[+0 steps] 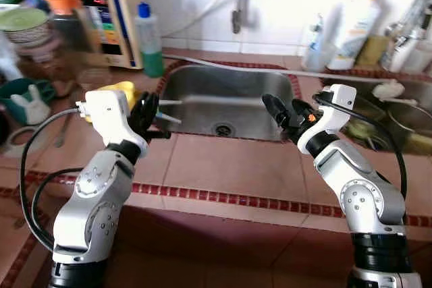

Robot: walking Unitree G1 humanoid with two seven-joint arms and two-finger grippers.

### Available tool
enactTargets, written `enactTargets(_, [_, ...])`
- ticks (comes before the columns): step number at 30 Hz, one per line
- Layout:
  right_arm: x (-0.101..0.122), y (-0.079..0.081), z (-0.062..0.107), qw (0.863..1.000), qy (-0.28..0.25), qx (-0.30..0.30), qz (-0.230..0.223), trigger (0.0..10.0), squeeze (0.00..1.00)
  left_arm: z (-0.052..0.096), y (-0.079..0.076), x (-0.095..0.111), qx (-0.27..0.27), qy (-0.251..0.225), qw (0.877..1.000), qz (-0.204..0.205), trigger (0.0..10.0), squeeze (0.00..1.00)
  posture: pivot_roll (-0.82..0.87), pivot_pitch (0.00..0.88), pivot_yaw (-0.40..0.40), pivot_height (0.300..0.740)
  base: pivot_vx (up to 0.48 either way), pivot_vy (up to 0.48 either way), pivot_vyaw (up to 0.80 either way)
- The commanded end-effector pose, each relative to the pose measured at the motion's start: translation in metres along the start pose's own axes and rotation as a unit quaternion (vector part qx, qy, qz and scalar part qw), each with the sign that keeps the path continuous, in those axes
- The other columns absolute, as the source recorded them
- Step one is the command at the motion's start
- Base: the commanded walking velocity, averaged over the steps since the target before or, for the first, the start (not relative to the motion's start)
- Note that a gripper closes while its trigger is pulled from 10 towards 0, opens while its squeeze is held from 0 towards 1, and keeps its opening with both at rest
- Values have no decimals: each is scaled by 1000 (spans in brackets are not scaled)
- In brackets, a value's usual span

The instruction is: Kitchen organization

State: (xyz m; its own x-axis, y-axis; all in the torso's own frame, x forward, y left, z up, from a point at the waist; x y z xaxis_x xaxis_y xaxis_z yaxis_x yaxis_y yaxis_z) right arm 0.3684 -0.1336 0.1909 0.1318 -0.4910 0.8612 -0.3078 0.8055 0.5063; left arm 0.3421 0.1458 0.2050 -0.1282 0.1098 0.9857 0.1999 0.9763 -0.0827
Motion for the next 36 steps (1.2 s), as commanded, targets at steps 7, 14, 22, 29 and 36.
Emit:
enactTargets(7, [3,5,5,1000,-9,3,10,10000,0,3,5,1,3,5,1000,-24,10000,0,40,0,7,740,0,0,-769])
enactTargets(14, [3,5,8,1000,-12,0,8,10000,0,9,-2,-2,-7,4,999,-31,10000,0,41,0,6,740,0,0,-760])
enactTargets(22, [3,11,7,1000,-17,4,8,10000,0,9,-4,6,-11,-11,1000,-27,10000,0,42,0,1,740,0,0,-174])
enactTargets(29, [2,14,6,1000,-18,6,7,10000,0,10,-4,10,-14,-18,999,-26,10000,0,41,0,2,740,0,0,0])
enactTargets(36, [3,16,6,1000,-21,7,6,10000,0,10,-6,11,-18,-19,999,-23,10000,0,40,0,2,740,230,0,0])
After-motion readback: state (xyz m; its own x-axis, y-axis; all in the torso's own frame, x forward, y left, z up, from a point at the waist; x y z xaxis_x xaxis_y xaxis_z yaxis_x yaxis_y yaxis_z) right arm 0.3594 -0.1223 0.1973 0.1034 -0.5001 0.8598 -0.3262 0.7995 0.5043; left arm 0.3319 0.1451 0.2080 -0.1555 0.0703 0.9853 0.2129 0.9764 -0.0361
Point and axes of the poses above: a point about 5 cm out from each wrist's last joint towards the gripper, its own z axis pointing back from the gripper into the wrist, its own x axis along the axis of the wrist's last joint, y = z × x, the point moved 5 cm from there along -z, pointing out of the wrist towards the gripper, and after that the axes turned 8 degrees about -z, right-handed, at the moved point
